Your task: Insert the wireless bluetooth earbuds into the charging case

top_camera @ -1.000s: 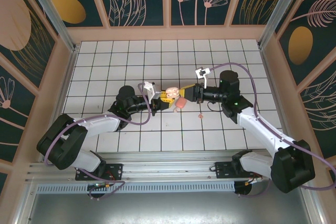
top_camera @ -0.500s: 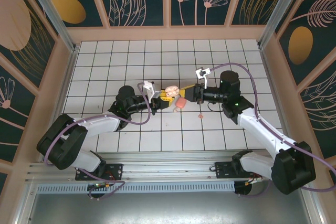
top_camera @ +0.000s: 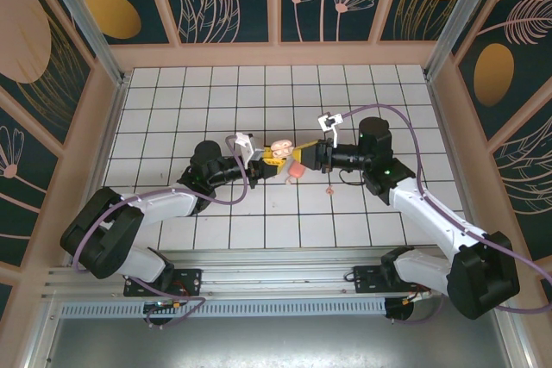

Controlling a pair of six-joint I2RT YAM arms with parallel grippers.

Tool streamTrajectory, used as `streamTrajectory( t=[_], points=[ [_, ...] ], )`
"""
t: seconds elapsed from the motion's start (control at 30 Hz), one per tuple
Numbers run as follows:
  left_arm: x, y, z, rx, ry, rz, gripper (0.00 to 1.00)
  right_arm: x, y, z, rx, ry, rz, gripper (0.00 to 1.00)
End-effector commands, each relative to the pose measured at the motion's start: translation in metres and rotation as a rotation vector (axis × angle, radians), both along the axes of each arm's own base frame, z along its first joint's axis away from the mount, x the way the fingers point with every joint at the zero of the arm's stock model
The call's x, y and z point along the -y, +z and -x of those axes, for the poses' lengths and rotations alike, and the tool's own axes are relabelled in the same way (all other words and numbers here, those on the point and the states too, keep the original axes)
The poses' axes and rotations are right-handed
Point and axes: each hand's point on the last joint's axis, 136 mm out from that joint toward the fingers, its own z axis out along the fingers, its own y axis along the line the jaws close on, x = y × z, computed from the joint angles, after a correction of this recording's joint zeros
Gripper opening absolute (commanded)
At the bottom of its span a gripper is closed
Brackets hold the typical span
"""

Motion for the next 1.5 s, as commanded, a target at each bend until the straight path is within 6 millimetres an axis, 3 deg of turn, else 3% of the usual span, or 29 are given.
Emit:
streamTrajectory(
  t=[0.0, 0.5, 0.77, 1.03, 1.47],
  points=[
    [0.001, 0.014, 0.005, 0.039, -0.02, 0.028, 0.18, -0.005, 0.013, 0.007, 0.032, 0.028, -0.022, 0.26],
    [0.0, 0.012, 0.005, 0.037, -0.021, 0.021, 0.18, -0.012, 0.017, 0.004, 0.047, 0.021, -0.015, 0.28],
    [0.001, 0.011, 0.006, 0.036, -0.023, 0.017, 0.18, -0.005, 0.026, 0.008, 0.083, -0.003, -0.004, 0.35],
    [0.001, 0.01, 0.006, 0.036, -0.025, 0.016, 0.18, 0.002, 0.036, 0.007, 0.115, -0.025, -0.009, 0.35],
    [0.0, 0.012, 0.007, 0.043, -0.024, 0.017, 0.18, 0.0, 0.014, -0.015, 0.084, -0.095, 0.095, 0.27]
  ],
)
